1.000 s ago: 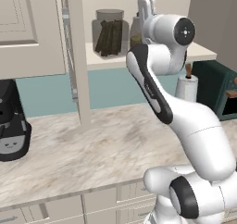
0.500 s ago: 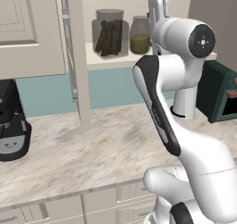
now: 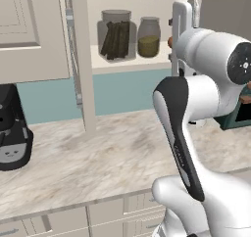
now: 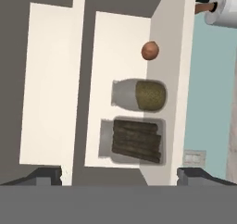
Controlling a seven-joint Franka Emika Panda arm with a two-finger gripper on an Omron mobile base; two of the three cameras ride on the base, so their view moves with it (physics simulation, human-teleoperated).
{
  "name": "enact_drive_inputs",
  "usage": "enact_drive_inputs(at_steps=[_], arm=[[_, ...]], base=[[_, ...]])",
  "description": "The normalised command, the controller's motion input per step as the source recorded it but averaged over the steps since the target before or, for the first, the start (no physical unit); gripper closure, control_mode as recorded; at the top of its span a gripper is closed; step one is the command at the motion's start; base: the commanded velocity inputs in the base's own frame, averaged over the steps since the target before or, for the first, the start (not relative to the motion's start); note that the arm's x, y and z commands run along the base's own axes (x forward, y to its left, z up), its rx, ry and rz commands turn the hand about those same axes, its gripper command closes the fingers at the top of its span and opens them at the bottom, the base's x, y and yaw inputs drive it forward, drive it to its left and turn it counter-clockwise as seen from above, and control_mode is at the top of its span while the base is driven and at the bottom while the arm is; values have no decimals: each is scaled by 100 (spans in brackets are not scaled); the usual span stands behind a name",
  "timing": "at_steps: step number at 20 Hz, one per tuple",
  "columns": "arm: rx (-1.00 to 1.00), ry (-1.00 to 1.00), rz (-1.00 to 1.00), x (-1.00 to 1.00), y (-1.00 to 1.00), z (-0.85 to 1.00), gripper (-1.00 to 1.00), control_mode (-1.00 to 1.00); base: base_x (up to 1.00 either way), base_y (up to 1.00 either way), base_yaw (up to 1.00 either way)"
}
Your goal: Pick the jar and jar from the dining table and place them in the open cabinet. Close the cabinet after placing the objects.
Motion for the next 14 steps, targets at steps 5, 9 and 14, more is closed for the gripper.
enact_drive_inputs(at_steps=[5, 9, 14], arm=[[4, 0, 0, -48, 0, 0, -100, -100], [3, 0, 0, -36, 0, 0, -100, -100], [2, 0, 0, -28, 0, 0, -100, -100]], base=[[0, 0, 0], [0, 0, 0], [0, 0, 0]])
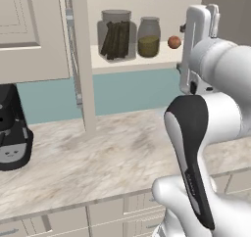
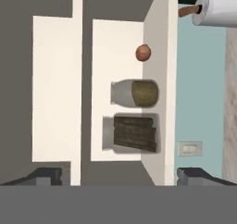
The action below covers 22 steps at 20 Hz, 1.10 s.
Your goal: Pick the jar and jar from the dining table and place them in the open cabinet. Close the cabinet after placing the objects.
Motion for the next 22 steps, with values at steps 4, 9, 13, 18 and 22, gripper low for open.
enact_drive_inputs(at_steps=[4, 9, 13, 18, 22], arm=[[2, 0, 0, -30, 0, 0, -100, -100], [0, 0, 0, -36, 8, 0, -100, -100], [0, 0, 0, -56, 0, 0, -100, -100], [2, 0, 0, -70, 0, 0, -100, -100], [4, 0, 0, -55, 0, 0, -100, -100]], base=[[0, 0, 0], [0, 0, 0], [0, 0, 0], [0, 0, 0], [0, 0, 0]])
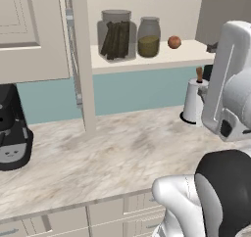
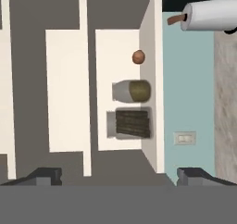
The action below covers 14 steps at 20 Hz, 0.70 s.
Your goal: Pick the jar and jar from the dining table and place them in the open cabinet. Close the cabinet after placing the objects.
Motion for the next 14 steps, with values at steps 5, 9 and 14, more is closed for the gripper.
enact_drive_inputs(at_steps=[5, 9, 14], arm=[[7, 0, 0, -39, 0, 1, -100, -100], [6, 0, 0, -29, 1, 0, -100, -100], [3, -1, 0, -29, 7, 0, -100, -100]], base=[[0, 0, 0], [0, 0, 0], [0, 0, 0]])
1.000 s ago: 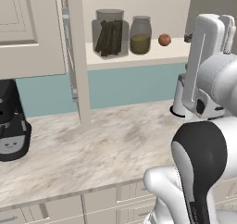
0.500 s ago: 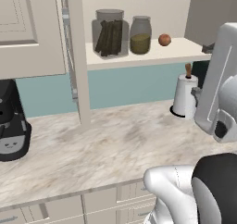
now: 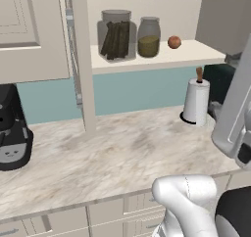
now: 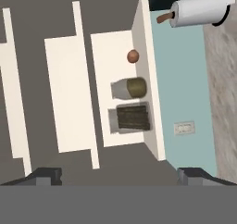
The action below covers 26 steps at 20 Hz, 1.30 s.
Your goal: Pick the jar and jar from the dining table and place them in the open cabinet. Close the cabinet after placing the objects.
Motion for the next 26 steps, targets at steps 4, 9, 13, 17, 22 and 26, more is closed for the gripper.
enact_drive_inputs(at_steps=[4, 9, 13, 17, 22, 26], arm=[[0, -1, 0, -23, 31, 0, -100, -100], [0, 0, 0, -11, 45, 0, -100, -100], [0, 0, 0, 0, 44, -1, -100, -100], [0, 0, 0, 0, 38, -5, -100, -100], [0, -1, 0, 0, 37, -12, -100, -100], [0, 0, 0, 0, 36, -12, -100, -100]], base=[[0, 0, 0], [0, 0, 0], [0, 0, 0], [0, 0, 0], [0, 0, 0], [0, 0, 0]])
